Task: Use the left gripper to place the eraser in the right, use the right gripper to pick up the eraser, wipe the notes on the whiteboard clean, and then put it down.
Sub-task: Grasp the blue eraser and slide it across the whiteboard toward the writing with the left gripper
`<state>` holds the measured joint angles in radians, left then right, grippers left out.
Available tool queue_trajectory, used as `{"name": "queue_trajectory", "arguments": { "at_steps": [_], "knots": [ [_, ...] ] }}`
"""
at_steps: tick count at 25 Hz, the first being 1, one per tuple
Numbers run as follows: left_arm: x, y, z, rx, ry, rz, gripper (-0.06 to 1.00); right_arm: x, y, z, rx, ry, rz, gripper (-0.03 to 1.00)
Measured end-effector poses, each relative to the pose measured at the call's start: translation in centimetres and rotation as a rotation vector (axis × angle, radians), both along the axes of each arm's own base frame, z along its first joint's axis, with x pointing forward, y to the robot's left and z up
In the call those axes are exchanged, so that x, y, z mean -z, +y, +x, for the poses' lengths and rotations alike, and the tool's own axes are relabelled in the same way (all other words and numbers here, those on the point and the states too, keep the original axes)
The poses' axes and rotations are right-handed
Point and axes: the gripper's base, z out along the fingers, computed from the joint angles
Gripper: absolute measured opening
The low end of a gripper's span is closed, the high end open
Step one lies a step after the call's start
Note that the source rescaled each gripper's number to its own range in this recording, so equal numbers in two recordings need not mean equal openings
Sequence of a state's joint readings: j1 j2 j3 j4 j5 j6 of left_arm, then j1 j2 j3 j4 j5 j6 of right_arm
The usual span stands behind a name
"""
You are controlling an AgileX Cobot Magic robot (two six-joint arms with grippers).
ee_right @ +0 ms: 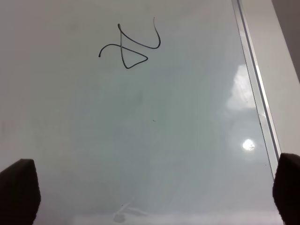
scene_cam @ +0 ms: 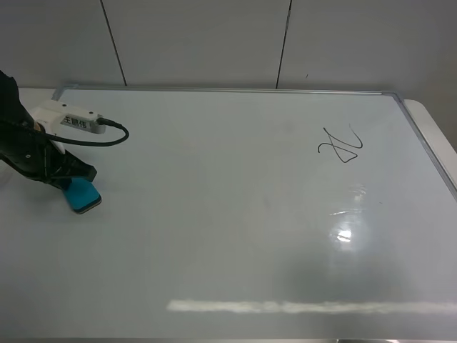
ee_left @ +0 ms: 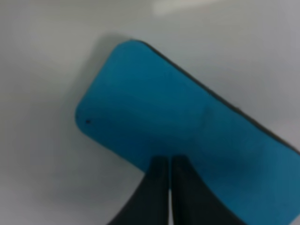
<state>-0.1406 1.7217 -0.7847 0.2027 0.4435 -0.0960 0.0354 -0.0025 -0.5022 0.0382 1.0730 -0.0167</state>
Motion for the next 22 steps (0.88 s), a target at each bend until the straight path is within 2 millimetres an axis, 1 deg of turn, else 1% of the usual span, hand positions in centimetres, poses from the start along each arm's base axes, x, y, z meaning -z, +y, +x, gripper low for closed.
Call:
{"name": "queue_trajectory", "arguments": {
  "at_steps": [13, 16, 18, 19, 22],
  "knots": [
    [1.0, -0.2, 0.5, 0.056, -0.003, 0.024, 0.00, 0.0, 0.0, 0.0, 0.000, 0.000, 0.000, 1.00],
    [1.2, -0.9, 0.5, 0.091, 0.001, 0.032, 0.00, 0.0, 0.0, 0.0, 0.000, 0.000, 0.000, 1.00],
    [1.1, -2.0, 0.7, 0.108, -0.030, 0.014, 0.00, 0.0, 0.0, 0.0, 0.000, 0.000, 0.000, 1.00],
    [1.1, -2.0, 0.7, 0.108, -0.030, 0.014, 0.00, 0.0, 0.0, 0.0, 0.000, 0.000, 0.000, 1.00],
    [1.2, -4.2, 0.8, 0.109, -0.076, -0.037, 0.00, 0.0, 0.0, 0.0, 0.000, 0.000, 0.000, 1.00]
  ]
}}
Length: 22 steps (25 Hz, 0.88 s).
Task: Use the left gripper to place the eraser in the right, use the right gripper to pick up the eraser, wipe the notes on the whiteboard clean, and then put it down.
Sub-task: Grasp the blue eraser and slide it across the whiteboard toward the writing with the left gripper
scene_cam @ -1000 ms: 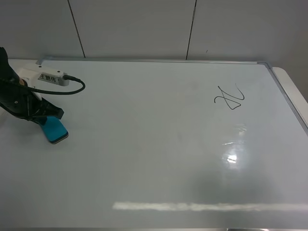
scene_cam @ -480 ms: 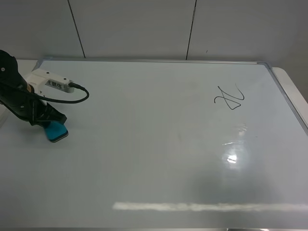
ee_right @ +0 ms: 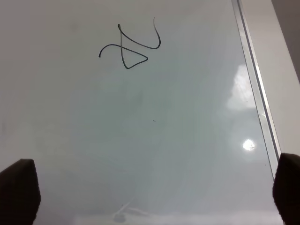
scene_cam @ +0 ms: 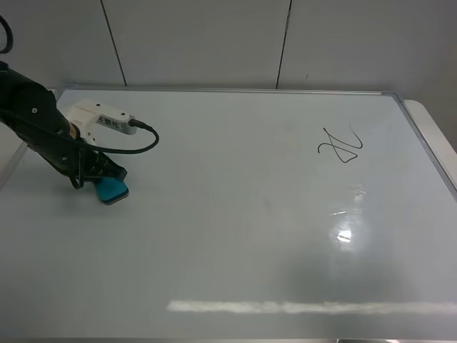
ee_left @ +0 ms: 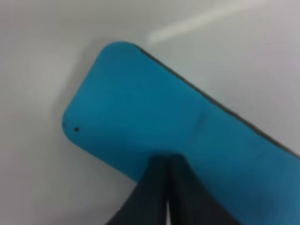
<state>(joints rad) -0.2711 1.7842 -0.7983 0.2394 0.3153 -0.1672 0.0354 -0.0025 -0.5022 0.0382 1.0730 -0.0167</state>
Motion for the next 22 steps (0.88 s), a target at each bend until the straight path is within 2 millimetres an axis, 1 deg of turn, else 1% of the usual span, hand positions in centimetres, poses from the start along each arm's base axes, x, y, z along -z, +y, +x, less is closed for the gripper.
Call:
{"name": "queue_trajectory", "arguments": {
  "at_steps": [3, 7, 8, 14, 19, 20, 22],
  "knots": [
    [0.4, -2.1, -0.2, -0.008, -0.016, -0.047, 0.00, 0.0, 0.0, 0.0, 0.000, 0.000, 0.000, 1.00],
    [1.3, -5.6, -0.8, -0.018, -0.019, -0.116, 0.00, 0.0, 0.0, 0.0, 0.000, 0.000, 0.000, 1.00],
    [1.5, -7.4, -1.2, -0.017, -0.023, -0.153, 0.00, 0.0, 0.0, 0.0, 0.000, 0.000, 0.000, 1.00],
    [2.1, -14.6, -2.3, 0.060, -0.018, -0.233, 0.00, 0.0, 0.0, 0.0, 0.000, 0.000, 0.000, 1.00],
    [2.3, -20.6, -2.4, 0.120, -0.008, -0.253, 0.00, 0.0, 0.0, 0.0, 0.000, 0.000, 0.000, 1.00],
    [2.3, -20.6, -2.4, 0.120, -0.008, -0.253, 0.00, 0.0, 0.0, 0.0, 0.000, 0.000, 0.000, 1.00],
    [2.5, -22.7, -2.2, 0.137, 0.003, -0.238, 0.00, 0.0, 0.0, 0.0, 0.000, 0.000, 0.000, 1.00]
  ]
}}
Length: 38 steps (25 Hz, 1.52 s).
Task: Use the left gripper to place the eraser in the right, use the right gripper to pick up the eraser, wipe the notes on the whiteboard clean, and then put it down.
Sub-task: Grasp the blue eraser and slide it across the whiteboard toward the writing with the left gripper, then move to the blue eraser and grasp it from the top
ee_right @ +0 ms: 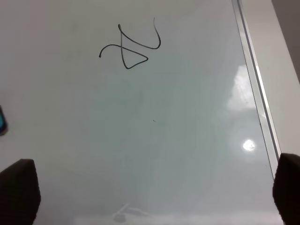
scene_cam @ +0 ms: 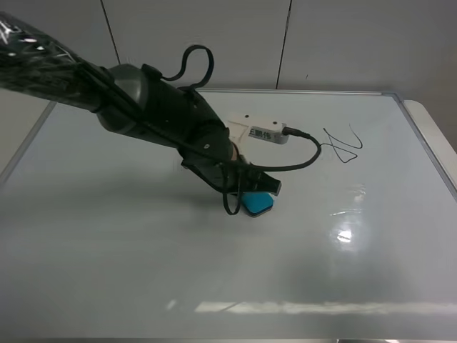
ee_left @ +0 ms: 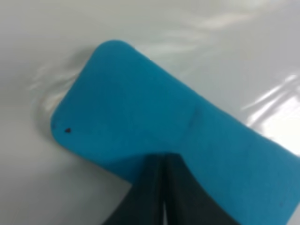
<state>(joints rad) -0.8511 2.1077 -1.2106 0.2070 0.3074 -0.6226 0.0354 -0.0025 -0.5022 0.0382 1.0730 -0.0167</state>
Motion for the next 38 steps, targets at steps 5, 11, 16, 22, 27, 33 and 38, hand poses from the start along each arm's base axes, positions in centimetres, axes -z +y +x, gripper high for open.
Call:
{"name": "queue_trajectory", "arguments": {
  "at_steps": [5, 11, 16, 22, 27, 33, 38],
  "knots": [
    [-0.3, -4.4, 1.3, 0.025, -0.012, 0.009, 0.00, 0.0, 0.0, 0.0, 0.000, 0.000, 0.000, 1.00],
    [-0.6, -8.5, 2.7, 0.001, -0.013, -0.074, 0.00, 0.0, 0.0, 0.0, 0.000, 0.000, 0.000, 1.00],
    [-1.2, -10.1, 2.9, 0.010, -0.009, -0.063, 0.00, 0.0, 0.0, 0.0, 0.000, 0.000, 0.000, 1.00],
    [-1.7, -10.1, 2.8, 0.013, 0.003, -0.009, 0.00, 0.0, 0.0, 0.0, 0.000, 0.000, 0.000, 1.00],
    [-5.3, -9.5, 2.6, 0.016, -0.036, -0.001, 0.00, 0.0, 0.0, 0.0, 0.000, 0.000, 0.000, 1.00],
    [-10.1, -8.8, 2.6, 0.020, -0.130, -0.031, 0.18, 0.0, 0.0, 0.0, 0.000, 0.000, 0.000, 1.00],
    [-10.0, -8.5, 2.6, 0.017, -0.123, 0.006, 0.74, 0.0, 0.0, 0.0, 0.000, 0.000, 0.000, 1.00]
  ]
}}
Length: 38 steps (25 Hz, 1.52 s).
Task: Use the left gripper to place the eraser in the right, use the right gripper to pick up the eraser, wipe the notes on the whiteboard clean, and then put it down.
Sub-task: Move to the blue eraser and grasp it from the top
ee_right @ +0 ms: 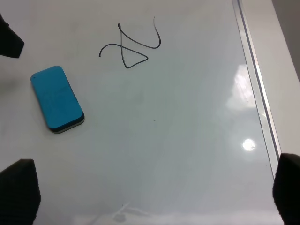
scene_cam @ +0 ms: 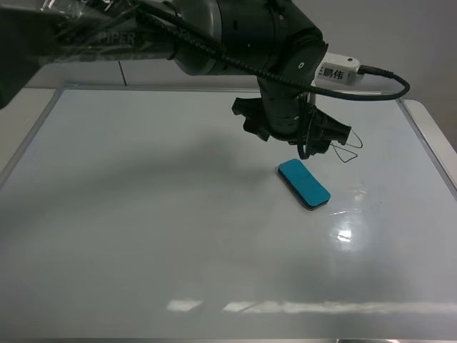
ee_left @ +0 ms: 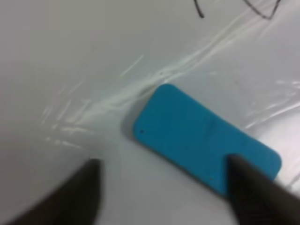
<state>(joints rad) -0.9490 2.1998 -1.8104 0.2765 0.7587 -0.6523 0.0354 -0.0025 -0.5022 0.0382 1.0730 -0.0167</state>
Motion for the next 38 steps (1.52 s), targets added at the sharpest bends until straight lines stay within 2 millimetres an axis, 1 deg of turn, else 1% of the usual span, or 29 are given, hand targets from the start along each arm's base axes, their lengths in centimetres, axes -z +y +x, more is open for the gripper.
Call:
{"name": "queue_trajectory", "arguments": {
  "at_steps": [1, 2, 3, 5, 8, 11, 12, 13, 15, 17, 19, 21, 23, 24, 25, 27, 29, 30, 31, 34, 35, 36, 37, 38],
  "knots": [
    [0.0, 0.0, 0.0, 0.000, 0.000, 0.003, 0.84, 0.0, 0.0, 0.0, 0.000, 0.000, 0.000, 1.00],
    [0.0, 0.0, 0.0, -0.001, 0.001, 0.005, 0.91, 0.0, 0.0, 0.0, 0.000, 0.000, 0.000, 1.00],
    [0.0, 0.0, 0.0, 0.000, 0.001, 0.006, 0.95, 0.0, 0.0, 0.0, 0.000, 0.000, 0.000, 1.00],
    [0.0, 0.1, 0.0, 0.003, 0.000, 0.010, 0.98, 0.0, 0.0, 0.0, 0.000, 0.000, 0.000, 1.00],
    [-0.1, 0.2, -0.1, 0.002, 0.003, 0.018, 0.99, 0.0, 0.0, 0.0, 0.000, 0.000, 0.000, 1.00],
    [-1.0, 0.5, -0.2, 0.003, -0.008, 0.028, 1.00, 0.0, 0.0, 0.0, 0.000, 0.000, 0.000, 1.00],
    [-2.2, 1.0, -0.2, 0.015, -0.043, 0.049, 1.00, 0.0, 0.0, 0.0, 0.000, 0.000, 0.000, 1.00],
    [-2.2, 1.0, -0.2, 0.015, -0.043, 0.049, 1.00, 0.0, 0.0, 0.0, 0.000, 0.000, 0.000, 1.00],
    [-4.1, 1.9, 0.0, 0.023, -0.092, 0.073, 1.00, 0.0, 0.0, 0.0, 0.000, 0.000, 0.000, 1.00],
    [-6.3, 3.2, 0.4, 0.019, -0.147, 0.092, 1.00, 0.0, 0.0, 0.0, 0.000, 0.000, -0.001, 1.00],
    [-9.1, 5.1, 0.8, 0.003, -0.198, 0.103, 1.00, 0.0, 0.0, 0.0, 0.000, 0.000, -0.001, 1.00],
    [-12.0, 7.5, 1.3, -0.032, -0.246, 0.110, 1.00, 0.0, 0.0, 0.0, 0.002, 0.000, -0.002, 1.00],
    [-15.2, 10.4, 1.4, -0.082, -0.279, 0.100, 1.00, 0.0, 0.0, 0.0, 0.002, 0.000, -0.002, 1.00],
    [-18.1, 13.7, 1.4, -0.131, -0.314, 0.100, 1.00, 0.0, 0.0, 0.0, 0.002, 0.000, -0.002, 1.00],
    [-19.7, 15.3, 1.2, -0.154, -0.333, 0.097, 1.00, 0.0, 0.0, 0.0, 0.002, 0.000, -0.002, 1.00],
    [-22.4, 18.9, 0.8, -0.215, -0.365, 0.098, 1.00, 0.0, 0.0, 0.0, 0.002, 0.000, -0.002, 1.00],
    [-24.9, 22.8, -0.3, -0.285, -0.388, 0.109, 1.00, 0.0, 0.0, 0.0, 0.002, 0.000, -0.002, 1.00],
    [-25.8, 24.7, -0.7, -0.327, -0.396, 0.118, 1.00, 0.0, 0.0, 0.0, 0.002, 0.000, -0.002, 1.00],
    [-27.0, 26.7, -1.5, -0.371, -0.406, 0.122, 1.00, 0.0, 0.0, 0.0, 0.002, 0.000, -0.002, 1.00],
    [-30.3, 32.2, -4.8, -0.483, -0.470, 0.100, 1.00, 0.0, 0.0, 0.0, 0.002, 0.000, -0.002, 1.00],
    [-31.3, 33.7, -6.4, -0.515, -0.501, 0.087, 1.00, 0.0, 0.0, 0.0, 0.002, 0.000, -0.002, 1.00],
    [-31.3, 33.7, -6.4, -0.515, -0.501, 0.087, 1.00, 0.0, 0.0, 0.0, 0.002, 0.000, -0.002, 1.00],
    [-32.2, 35.4, -8.2, -0.556, -0.533, 0.075, 1.00, 0.0, 0.0, 0.0, 0.002, 0.000, -0.002, 1.00],
    [-32.7, 36.6, -9.7, -0.594, -0.557, 0.068, 1.00, 0.0, 0.0, 0.0, 0.002, 0.000, -0.002, 1.00]
  ]
}}
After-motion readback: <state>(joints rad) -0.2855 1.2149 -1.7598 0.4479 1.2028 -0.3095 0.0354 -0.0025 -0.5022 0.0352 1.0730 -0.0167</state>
